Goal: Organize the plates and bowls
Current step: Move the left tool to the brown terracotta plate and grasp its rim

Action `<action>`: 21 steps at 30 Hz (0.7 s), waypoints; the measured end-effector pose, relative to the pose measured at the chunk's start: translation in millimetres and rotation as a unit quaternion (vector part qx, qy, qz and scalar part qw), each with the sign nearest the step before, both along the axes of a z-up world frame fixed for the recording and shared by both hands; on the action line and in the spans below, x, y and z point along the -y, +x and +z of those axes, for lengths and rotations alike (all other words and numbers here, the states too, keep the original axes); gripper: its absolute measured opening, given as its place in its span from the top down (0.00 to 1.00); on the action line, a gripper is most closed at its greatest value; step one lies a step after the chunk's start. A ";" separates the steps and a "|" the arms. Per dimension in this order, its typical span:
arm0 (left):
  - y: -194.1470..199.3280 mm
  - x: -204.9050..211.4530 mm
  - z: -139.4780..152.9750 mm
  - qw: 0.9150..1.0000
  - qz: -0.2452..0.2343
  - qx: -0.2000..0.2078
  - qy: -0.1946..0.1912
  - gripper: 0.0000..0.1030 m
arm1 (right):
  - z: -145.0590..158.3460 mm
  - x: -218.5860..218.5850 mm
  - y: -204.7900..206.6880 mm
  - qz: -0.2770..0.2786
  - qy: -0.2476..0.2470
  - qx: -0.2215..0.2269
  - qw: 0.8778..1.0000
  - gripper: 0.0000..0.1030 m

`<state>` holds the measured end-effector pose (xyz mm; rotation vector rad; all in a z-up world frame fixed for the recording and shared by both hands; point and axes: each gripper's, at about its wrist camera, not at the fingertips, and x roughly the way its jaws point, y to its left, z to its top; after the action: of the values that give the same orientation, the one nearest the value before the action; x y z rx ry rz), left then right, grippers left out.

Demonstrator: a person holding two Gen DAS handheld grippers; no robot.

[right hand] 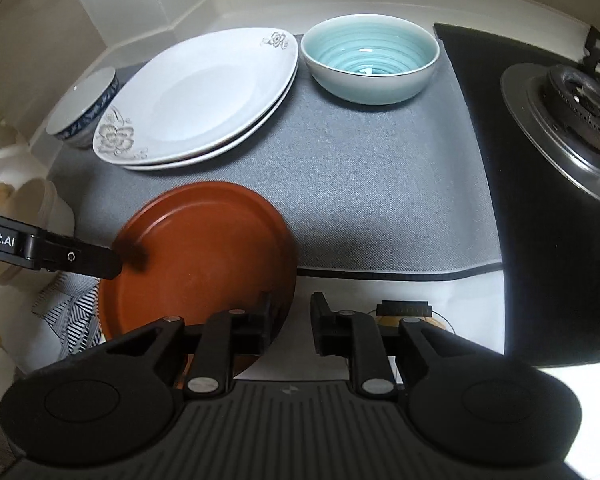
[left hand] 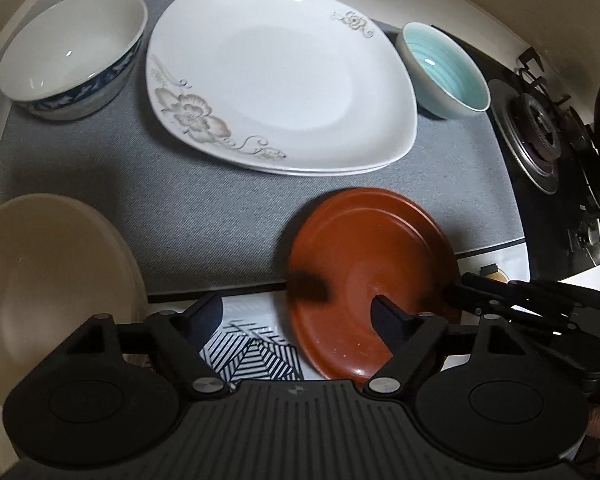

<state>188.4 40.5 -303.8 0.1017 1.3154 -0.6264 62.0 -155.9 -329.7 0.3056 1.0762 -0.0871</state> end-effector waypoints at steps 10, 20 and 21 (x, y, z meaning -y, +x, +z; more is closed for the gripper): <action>-5.9 8.1 -11.2 0.998 -0.022 0.032 0.045 0.76 | -1.6 -5.4 -0.2 -0.010 -0.002 0.014 1.000 0.68; -6.7 7.7 -7.7 0.999 -0.018 0.015 0.035 0.84 | -1.3 -15.8 1.0 0.020 -0.016 0.016 1.000 0.86; -7.0 8.2 -8.4 0.999 -0.019 0.013 0.035 0.84 | -1.0 -16.5 1.0 0.019 -0.019 0.016 1.000 0.86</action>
<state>181.4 32.4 -312.2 0.1910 1.3120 -0.6096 63.1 -139.4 -330.7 0.2514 1.0472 -0.0673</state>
